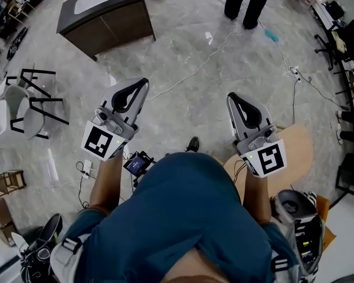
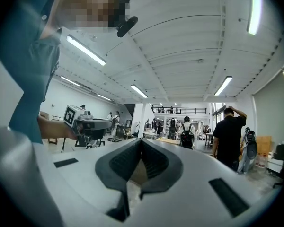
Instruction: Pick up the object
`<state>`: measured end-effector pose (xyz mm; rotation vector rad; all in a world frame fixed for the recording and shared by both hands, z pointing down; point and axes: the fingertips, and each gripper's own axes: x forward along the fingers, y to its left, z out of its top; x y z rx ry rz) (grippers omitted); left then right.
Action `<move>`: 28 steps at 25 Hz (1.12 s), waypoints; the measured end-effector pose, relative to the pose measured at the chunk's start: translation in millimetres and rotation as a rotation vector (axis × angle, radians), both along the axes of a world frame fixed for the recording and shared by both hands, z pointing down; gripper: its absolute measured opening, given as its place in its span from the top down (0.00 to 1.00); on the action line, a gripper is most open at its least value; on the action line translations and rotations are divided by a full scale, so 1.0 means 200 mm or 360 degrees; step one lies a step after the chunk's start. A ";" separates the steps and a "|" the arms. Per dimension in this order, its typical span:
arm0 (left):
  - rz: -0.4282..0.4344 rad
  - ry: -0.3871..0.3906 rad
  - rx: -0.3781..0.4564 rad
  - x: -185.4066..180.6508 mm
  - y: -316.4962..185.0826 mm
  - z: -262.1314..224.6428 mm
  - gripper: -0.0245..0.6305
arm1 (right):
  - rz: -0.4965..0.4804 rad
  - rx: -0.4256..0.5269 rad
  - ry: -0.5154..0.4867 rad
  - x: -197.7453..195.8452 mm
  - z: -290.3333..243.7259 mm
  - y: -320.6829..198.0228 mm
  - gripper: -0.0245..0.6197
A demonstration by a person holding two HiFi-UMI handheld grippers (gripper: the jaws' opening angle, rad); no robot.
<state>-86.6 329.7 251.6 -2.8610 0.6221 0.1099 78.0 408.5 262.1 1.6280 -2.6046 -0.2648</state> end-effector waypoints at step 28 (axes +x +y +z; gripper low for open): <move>-0.0019 -0.0015 0.0007 0.21 -0.64 0.02 0.96 | -0.0047 -0.0016 0.0025 0.19 0.03 -0.67 0.94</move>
